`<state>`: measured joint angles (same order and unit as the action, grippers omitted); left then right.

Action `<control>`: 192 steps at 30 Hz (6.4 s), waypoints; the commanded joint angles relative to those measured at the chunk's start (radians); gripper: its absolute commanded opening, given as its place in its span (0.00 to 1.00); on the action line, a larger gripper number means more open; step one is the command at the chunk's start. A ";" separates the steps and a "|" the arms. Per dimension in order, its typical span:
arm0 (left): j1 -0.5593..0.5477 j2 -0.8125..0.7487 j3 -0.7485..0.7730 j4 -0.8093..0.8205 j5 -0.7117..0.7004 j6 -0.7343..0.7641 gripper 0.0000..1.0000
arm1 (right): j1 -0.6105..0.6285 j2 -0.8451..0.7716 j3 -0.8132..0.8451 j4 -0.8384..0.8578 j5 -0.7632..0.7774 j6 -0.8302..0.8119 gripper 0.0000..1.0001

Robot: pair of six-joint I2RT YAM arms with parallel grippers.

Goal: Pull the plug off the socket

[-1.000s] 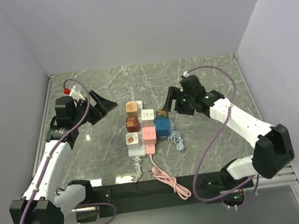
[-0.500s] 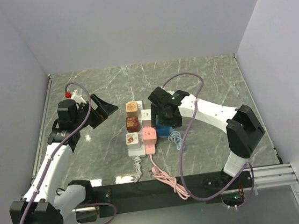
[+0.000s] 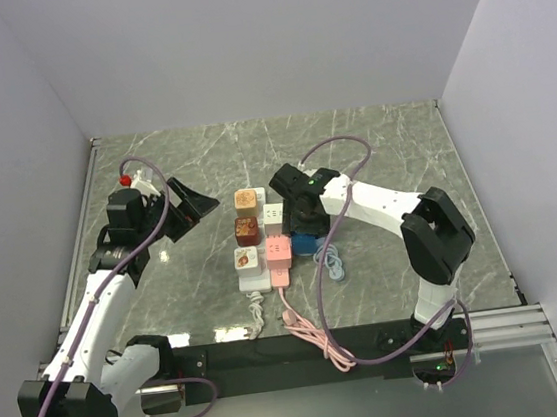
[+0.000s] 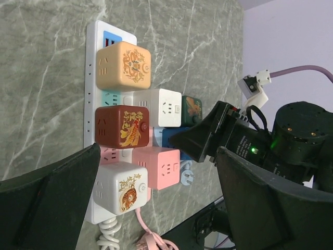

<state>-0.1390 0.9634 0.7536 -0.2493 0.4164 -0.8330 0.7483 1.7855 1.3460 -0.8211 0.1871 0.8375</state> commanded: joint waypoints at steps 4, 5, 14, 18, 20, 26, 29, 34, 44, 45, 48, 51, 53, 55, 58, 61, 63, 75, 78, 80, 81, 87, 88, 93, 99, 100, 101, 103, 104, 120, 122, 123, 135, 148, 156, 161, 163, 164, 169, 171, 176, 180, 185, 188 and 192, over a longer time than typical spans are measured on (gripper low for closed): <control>-0.008 -0.028 -0.022 0.047 -0.005 -0.009 0.99 | -0.001 -0.041 -0.064 -0.009 0.023 -0.015 0.32; -0.008 -0.025 -0.020 0.051 0.001 -0.008 0.99 | -0.012 -0.057 -0.065 -0.018 0.022 -0.024 0.23; -0.154 0.162 0.208 -0.060 -0.016 0.031 0.99 | -0.305 -0.470 -0.275 0.308 -0.353 -0.235 0.00; -0.295 0.285 0.308 -0.044 -0.037 0.009 0.99 | -0.405 -0.494 -0.274 0.333 -0.480 -0.314 0.00; -0.344 0.374 0.375 -0.035 -0.053 -0.001 0.99 | -0.426 -0.485 -0.278 0.374 -0.596 -0.328 0.00; -0.494 0.615 0.567 -0.065 -0.108 -0.018 0.99 | -0.443 -0.534 -0.344 0.529 -0.732 -0.249 0.00; -0.510 0.666 0.602 -0.059 -0.139 -0.032 0.98 | -0.460 -0.566 -0.376 0.583 -0.779 -0.215 0.00; -0.516 0.693 0.613 -0.033 -0.117 -0.023 0.91 | -0.494 -0.603 -0.407 0.619 -0.807 -0.178 0.00; -0.573 0.768 0.657 0.015 -0.047 0.003 0.82 | -0.556 -0.580 -0.403 0.698 -0.911 -0.111 0.00; -0.583 0.778 0.670 -0.005 -0.060 0.011 0.81 | -0.560 -0.577 -0.400 0.706 -0.922 -0.106 0.00; -0.587 0.799 0.690 -0.019 -0.111 0.017 0.81 | -0.561 -0.561 -0.383 0.708 -0.956 -0.107 0.00; -0.587 0.804 0.704 -0.022 -0.148 0.029 0.76 | -0.561 -0.543 -0.361 0.686 -1.011 -0.123 0.00; -0.587 0.810 0.719 -0.022 -0.149 0.034 0.66 | -0.561 -0.546 -0.367 0.685 -1.028 -0.127 0.00; -0.587 0.824 0.727 -0.013 -0.136 0.037 0.59 | -0.564 -0.554 -0.375 0.697 -1.029 -0.117 0.00; -0.585 0.839 0.721 0.005 -0.108 0.028 0.45 | -0.567 -0.561 -0.386 0.721 -1.035 -0.094 0.00; -0.588 0.845 0.707 0.042 -0.088 0.015 0.26 | -0.579 -0.564 -0.393 0.750 -1.046 -0.069 0.00; -0.587 0.847 0.702 0.044 -0.094 0.011 0.12 | -0.590 -0.568 -0.398 0.761 -1.045 -0.060 0.00; -0.544 0.859 0.710 -0.094 -0.339 0.061 0.01 | -0.708 -0.508 -0.266 0.478 -1.005 -0.173 0.00; -0.501 0.848 0.688 -0.117 -0.363 0.075 0.01 | -0.799 -0.485 -0.211 0.328 -0.997 -0.234 0.00; -0.482 0.841 0.676 -0.107 -0.361 0.078 0.01 | -0.804 -0.471 -0.183 0.251 -0.960 -0.271 0.00; -0.482 0.839 0.676 -0.104 -0.364 0.084 0.01 | -0.802 -0.466 -0.191 0.254 -0.969 -0.267 0.00; -0.484 0.861 0.737 -0.073 -0.298 0.063 0.01 | -0.794 -0.466 -0.235 0.264 -0.913 -0.265 0.00; -0.484 0.859 0.745 -0.064 -0.292 0.063 0.01 | -0.796 -0.474 -0.235 0.249 -0.831 -0.264 0.00; -0.484 0.864 0.785 -0.035 -0.237 0.061 0.00 | -0.808 -0.451 -0.190 0.145 -0.450 -0.212 0.00; -0.485 0.844 0.805 0.024 -0.144 0.025 0.01 | -0.880 -0.342 -0.197 0.043 0.027 -0.106 0.00; -0.484 0.839 0.802 0.041 -0.133 0.020 0.01 | -0.891 -0.327 -0.202 0.034 0.058 -0.085 0.00; -0.485 0.836 0.800 0.045 -0.119 0.008 0.01 | -0.911 -0.311 -0.202 0.031 0.080 -0.074 0.00; -0.485 0.827 0.790 0.061 -0.088 -0.003 0.01 | -0.928 -0.272 -0.191 0.033 0.129 -0.035 0.00; -0.485 0.825 0.784 0.070 -0.079 -0.011 0.01 | -0.934 -0.256 -0.179 0.027 0.150 -0.025 0.00; -0.490 0.801 0.662 0.094 -0.022 -0.021 0.01 | -0.917 -0.092 -0.209 0.094 0.072 -0.049 0.35; -0.491 0.790 0.656 0.096 -0.022 -0.021 0.01 | -0.917 -0.118 -0.208 0.086 0.072 -0.051 0.54; -0.493 0.787 0.653 0.094 -0.027 -0.020 0.01 | -0.915 -0.132 -0.205 0.085 0.075 -0.049 0.60; -0.493 0.775 0.618 0.093 -0.013 -0.012 0.01 | -0.824 -0.287 -0.021 -0.110 0.147 -0.139 0.95; -0.514 0.793 0.644 0.074 0.002 0.003 0.00 | -0.632 -0.365 -0.168 0.325 -0.696 -0.210 0.98; -0.522 0.779 0.641 0.097 -0.005 -0.015 0.01 | -0.572 -0.239 -0.131 0.306 -0.700 -0.149 0.99; -0.521 0.775 0.635 0.123 0.005 -0.031 0.01 | -0.538 -0.192 -0.152 0.336 -0.719 -0.112 1.00; -0.525 0.778 0.635 0.134 0.010 -0.034 0.01 | -0.524 -0.184 -0.174 0.372 -0.707 -0.094 0.88; -0.527 0.778 0.638 0.134 0.012 -0.032 0.01 | -0.523 -0.183 -0.176 0.379 -0.704 -0.086 0.82; -0.533 0.779 0.632 0.133 0.001 -0.029 0.01 | -0.521 -0.173 -0.174 0.402 -0.710 -0.083 0.21; -0.533 0.782 0.629 0.133 -0.013 -0.028 0.12 | -0.521 -0.173 -0.174 0.415 -0.738 -0.083 0.00; -0.533 0.810 0.624 0.131 -0.024 -0.020 0.56 | -0.520 -0.192 -0.177 0.441 -0.782 -0.080 0.00; -0.540 0.837 0.641 0.101 -0.050 0.003 0.61 | -0.521 -0.209 -0.171 0.458 -0.821 -0.074 0.00; -0.563 0.886 0.676 0.061 -0.062 0.047 0.41 | -0.526 -0.219 -0.171 0.488 -0.864 -0.041 0.00; -0.576 0.914 0.694 0.030 -0.074 0.067 0.30 | -0.526 -0.216 -0.147 0.481 -0.879 -0.046 0.00; -0.577 0.922 0.690 0.053 -0.064 0.058 0.01 | -0.526 -0.204 -0.136 0.481 -0.911 -0.049 0.00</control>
<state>-0.6804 1.8637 1.4117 -0.2253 0.3336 -0.7967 0.2005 1.6127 1.1568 -0.4236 -0.5652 0.7391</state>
